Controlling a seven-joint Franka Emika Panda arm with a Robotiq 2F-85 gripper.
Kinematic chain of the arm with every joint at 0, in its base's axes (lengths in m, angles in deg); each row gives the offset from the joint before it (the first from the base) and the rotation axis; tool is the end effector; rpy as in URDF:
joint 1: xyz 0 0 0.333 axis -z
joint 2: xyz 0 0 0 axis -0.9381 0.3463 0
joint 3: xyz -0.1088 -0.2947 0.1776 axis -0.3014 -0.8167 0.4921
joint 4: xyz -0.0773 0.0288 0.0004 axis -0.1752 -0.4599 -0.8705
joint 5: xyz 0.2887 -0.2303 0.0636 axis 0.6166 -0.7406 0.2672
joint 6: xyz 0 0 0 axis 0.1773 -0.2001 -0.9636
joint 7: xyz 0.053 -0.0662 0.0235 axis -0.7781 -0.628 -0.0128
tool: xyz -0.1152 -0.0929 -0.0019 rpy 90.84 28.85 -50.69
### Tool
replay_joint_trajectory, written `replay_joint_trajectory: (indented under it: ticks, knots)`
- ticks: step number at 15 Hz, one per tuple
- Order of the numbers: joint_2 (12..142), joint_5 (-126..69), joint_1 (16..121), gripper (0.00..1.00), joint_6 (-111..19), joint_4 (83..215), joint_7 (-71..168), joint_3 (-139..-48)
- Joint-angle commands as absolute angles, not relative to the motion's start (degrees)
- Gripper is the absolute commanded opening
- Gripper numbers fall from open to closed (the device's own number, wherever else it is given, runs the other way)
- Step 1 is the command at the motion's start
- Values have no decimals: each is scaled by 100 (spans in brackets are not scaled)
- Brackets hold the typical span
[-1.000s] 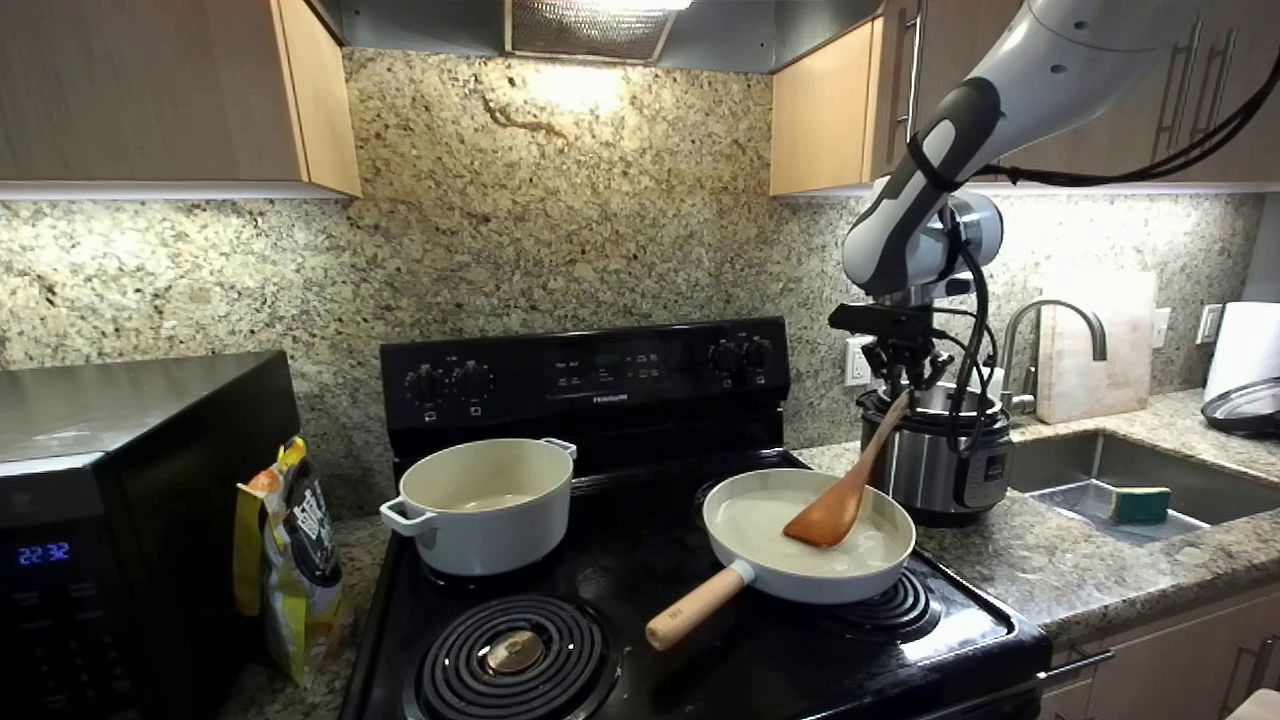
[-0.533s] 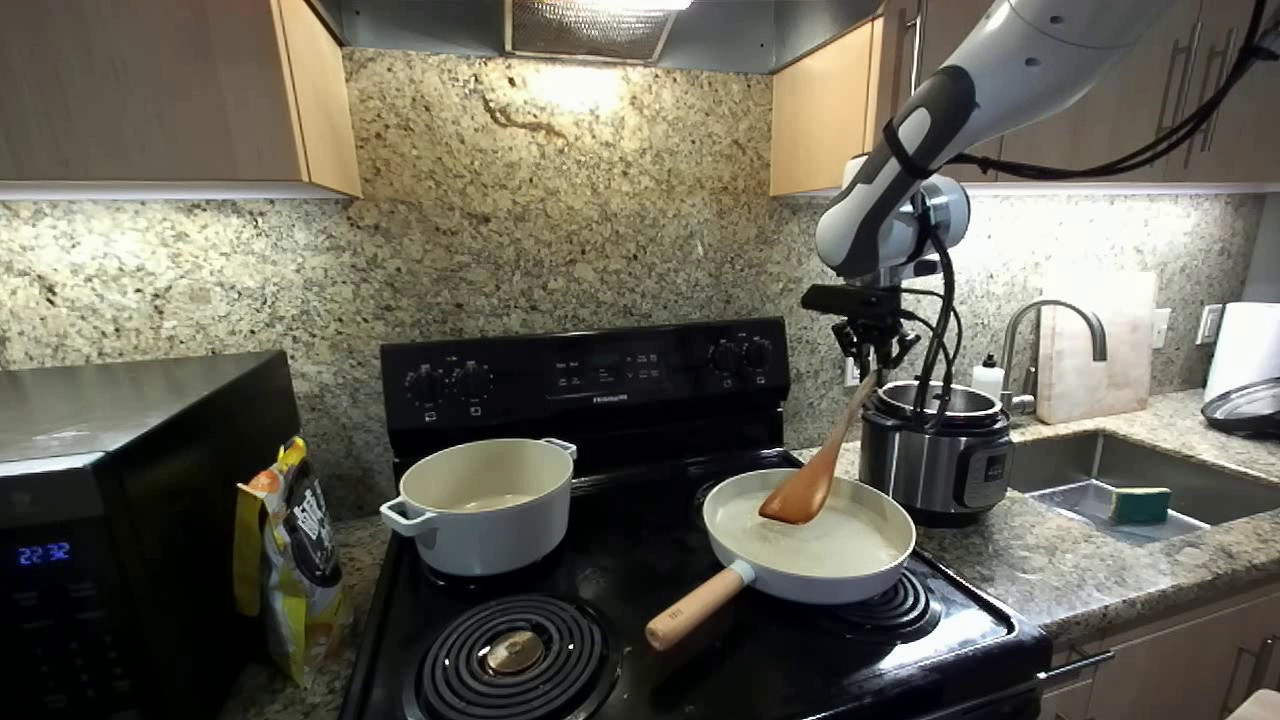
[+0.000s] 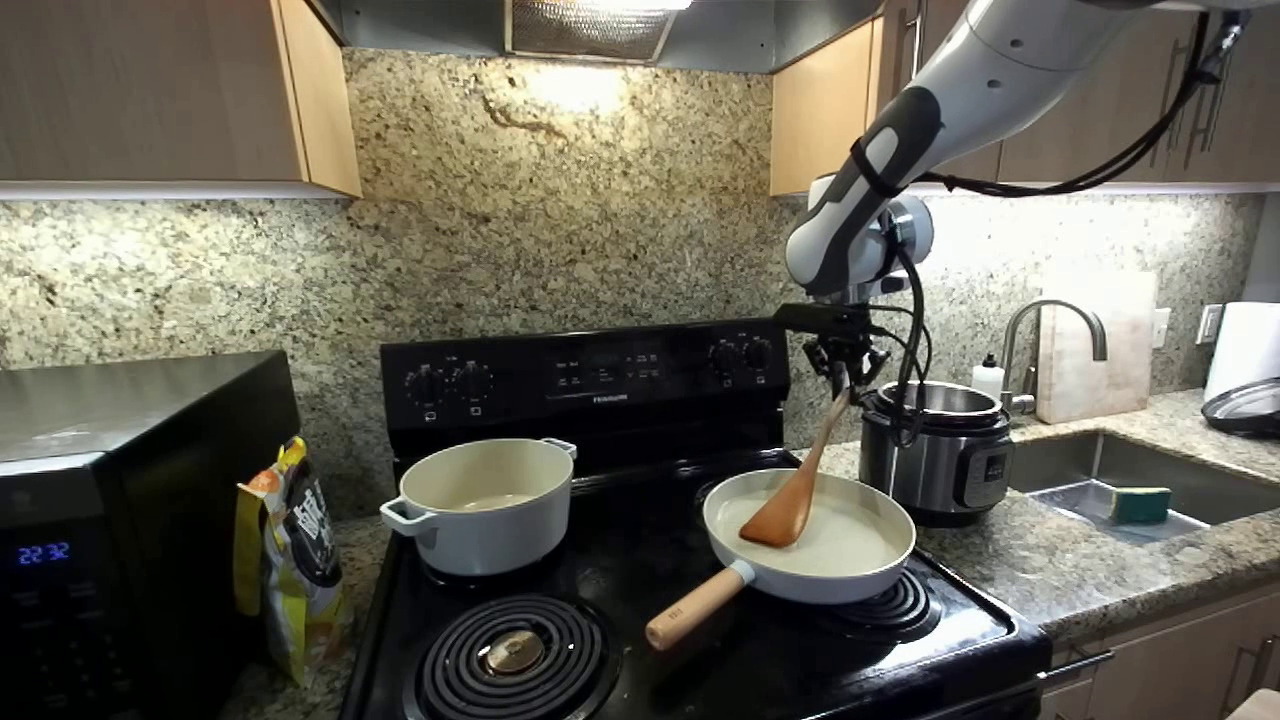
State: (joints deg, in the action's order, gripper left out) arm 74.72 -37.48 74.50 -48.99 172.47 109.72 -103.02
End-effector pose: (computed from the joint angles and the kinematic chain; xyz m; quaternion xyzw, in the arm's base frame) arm 0.5787 -0.1900 0.3606 0.7888 -0.6024 0.1044 0.0642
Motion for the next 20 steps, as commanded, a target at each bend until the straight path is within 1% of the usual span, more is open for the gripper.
replay_joint_trajectory:
  ticks: [1, 9, 14, 20]
  knots:
    - [7542, -3787, 7360, 11, -4760, 17263, 10956, -10261]
    - [7560, -3568, 7398, 11, -4887, 17642, 10602, -10088]
    - [7442, -3571, 7505, 11, -4886, 17903, 10428, -10212]
    - [7480, -3620, 7627, 11, -4748, 17770, 10112, -10392]
